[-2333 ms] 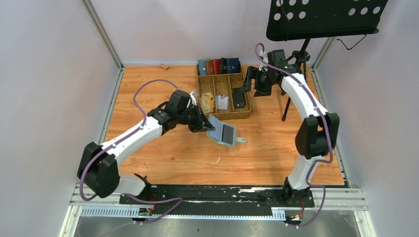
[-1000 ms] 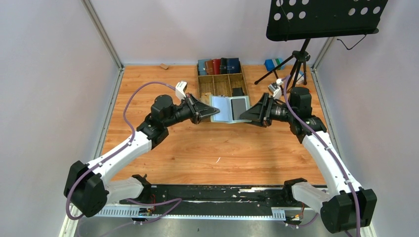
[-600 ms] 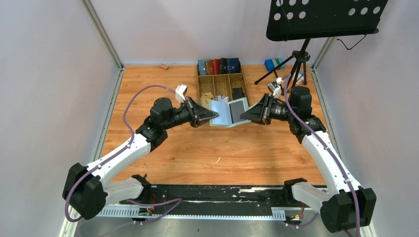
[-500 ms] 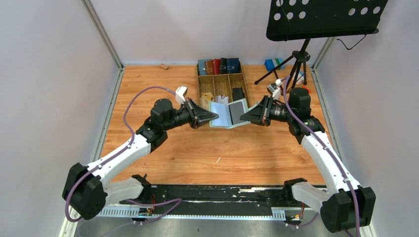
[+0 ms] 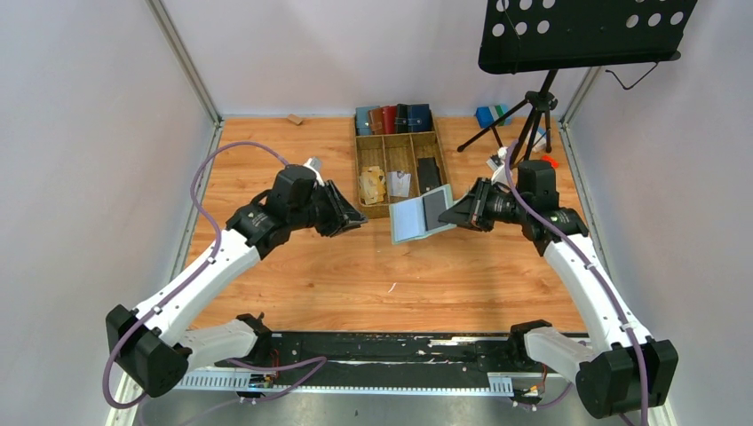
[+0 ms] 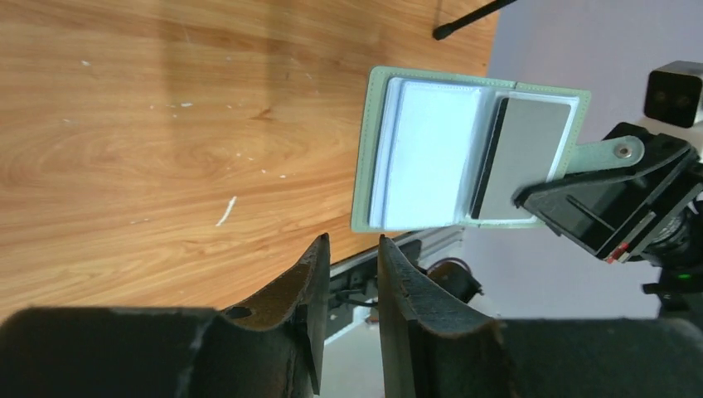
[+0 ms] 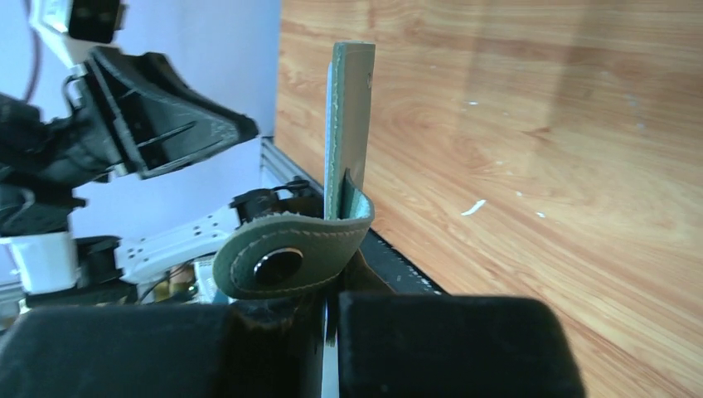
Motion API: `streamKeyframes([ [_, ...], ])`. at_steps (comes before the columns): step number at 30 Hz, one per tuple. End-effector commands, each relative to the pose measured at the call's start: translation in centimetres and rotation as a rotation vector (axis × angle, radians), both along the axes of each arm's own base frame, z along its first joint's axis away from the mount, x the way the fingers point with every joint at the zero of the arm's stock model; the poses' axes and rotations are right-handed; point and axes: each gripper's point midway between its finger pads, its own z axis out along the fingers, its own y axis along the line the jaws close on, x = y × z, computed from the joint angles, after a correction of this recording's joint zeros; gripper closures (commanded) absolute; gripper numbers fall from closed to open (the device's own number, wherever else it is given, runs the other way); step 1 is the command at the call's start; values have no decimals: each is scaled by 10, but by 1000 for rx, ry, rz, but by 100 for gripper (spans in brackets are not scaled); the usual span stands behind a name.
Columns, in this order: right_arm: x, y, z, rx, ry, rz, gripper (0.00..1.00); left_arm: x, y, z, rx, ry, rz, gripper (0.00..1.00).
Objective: Take the credit cards out of the card holder
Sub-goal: Remove the credit card from the card holder.
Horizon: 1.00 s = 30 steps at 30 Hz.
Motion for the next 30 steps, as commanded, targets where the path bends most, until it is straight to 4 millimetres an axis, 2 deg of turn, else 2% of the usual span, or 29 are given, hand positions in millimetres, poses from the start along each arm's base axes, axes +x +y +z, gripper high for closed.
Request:
streamKeyframes([
  [1, 4, -13, -2, -127, -81, -22, 100, -5, -3, 7, 64, -79, -80, 70],
  [3, 3, -9, 0, -97, -80, -5, 100, -4, -28, 29, -60, -138, -141, 75],
  [5, 1, -2, 6, -44, -73, 27, 100, -1, -52, 54, -208, -198, -186, 75],
  [7, -2, 6, 14, 25, -64, 67, 100, -3, -71, 64, -307, -200, -236, 73],
  [11, -6, 15, 27, 103, -67, 113, 100, -5, -91, 74, -374, -213, -295, 68],
  [15, -12, 20, 37, 127, -87, 151, 100, -7, -98, 69, -421, -183, -305, 66],
  [20, -18, 28, 51, 239, -69, 198, 100, -7, -98, 65, -476, -169, -287, 62],
  [22, -19, 30, 50, 266, -48, 201, 100, -7, -98, 64, -477, -169, -286, 61],
  [27, -20, 32, 50, 320, -16, 213, 100, -9, -97, 65, -506, -169, -283, 68],
  [30, -20, 33, 50, 344, -6, 230, 100, -10, -97, 69, -561, -174, -279, 77],
])
